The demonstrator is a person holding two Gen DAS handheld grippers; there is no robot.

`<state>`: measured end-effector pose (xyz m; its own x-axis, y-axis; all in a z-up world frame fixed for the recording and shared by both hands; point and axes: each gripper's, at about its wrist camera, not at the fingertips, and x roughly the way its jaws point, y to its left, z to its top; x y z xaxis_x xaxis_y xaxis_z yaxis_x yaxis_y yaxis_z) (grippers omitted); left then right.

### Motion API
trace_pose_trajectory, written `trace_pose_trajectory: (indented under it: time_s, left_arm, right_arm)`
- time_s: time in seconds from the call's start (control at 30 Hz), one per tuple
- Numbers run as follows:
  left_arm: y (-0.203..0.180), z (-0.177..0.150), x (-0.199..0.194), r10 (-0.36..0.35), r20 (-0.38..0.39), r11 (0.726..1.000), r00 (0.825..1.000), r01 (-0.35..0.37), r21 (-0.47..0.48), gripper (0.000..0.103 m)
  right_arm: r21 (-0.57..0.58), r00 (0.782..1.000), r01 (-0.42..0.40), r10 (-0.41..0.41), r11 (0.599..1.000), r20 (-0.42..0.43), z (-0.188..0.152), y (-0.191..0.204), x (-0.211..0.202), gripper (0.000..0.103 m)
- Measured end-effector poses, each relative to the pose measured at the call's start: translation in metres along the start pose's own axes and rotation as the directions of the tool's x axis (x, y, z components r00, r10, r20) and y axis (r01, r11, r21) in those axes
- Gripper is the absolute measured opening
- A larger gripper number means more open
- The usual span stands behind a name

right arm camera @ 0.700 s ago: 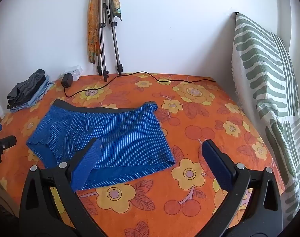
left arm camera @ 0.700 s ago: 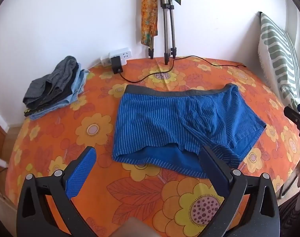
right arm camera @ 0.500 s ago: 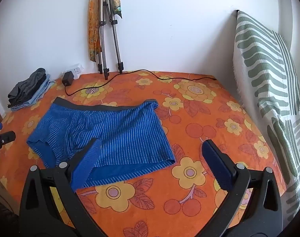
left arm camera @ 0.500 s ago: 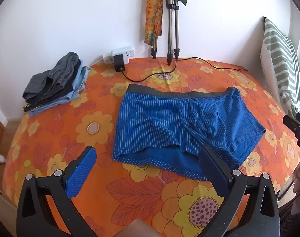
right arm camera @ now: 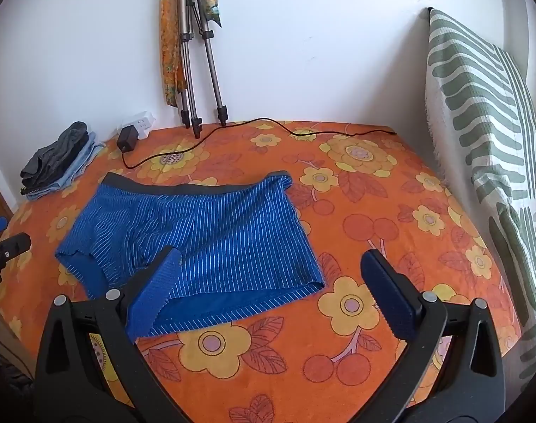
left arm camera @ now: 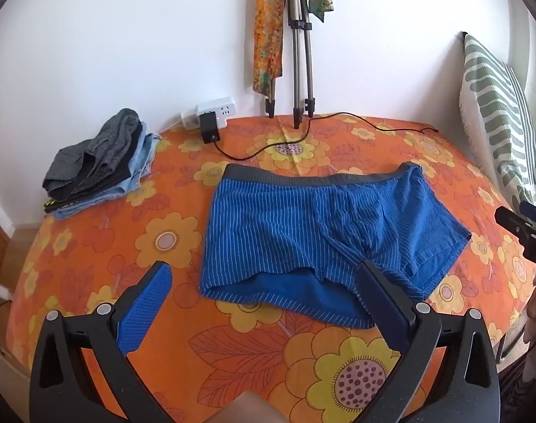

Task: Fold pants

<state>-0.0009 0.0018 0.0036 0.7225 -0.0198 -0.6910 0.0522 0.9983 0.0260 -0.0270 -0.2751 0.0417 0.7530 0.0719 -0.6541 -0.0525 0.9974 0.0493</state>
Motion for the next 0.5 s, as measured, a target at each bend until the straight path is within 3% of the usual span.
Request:
trace_pose_trajectory:
  time_s: [0.5]
  left_arm:
    - [0.0002,0.0029,-0.0031,0.006,0.011,1.000,1.000,-0.006,0.003,0.103]
  right_arm:
    - [0.003,1.000,0.003,-0.003,1.000,0.000,0.0001,0.0003,0.0014,0.103]
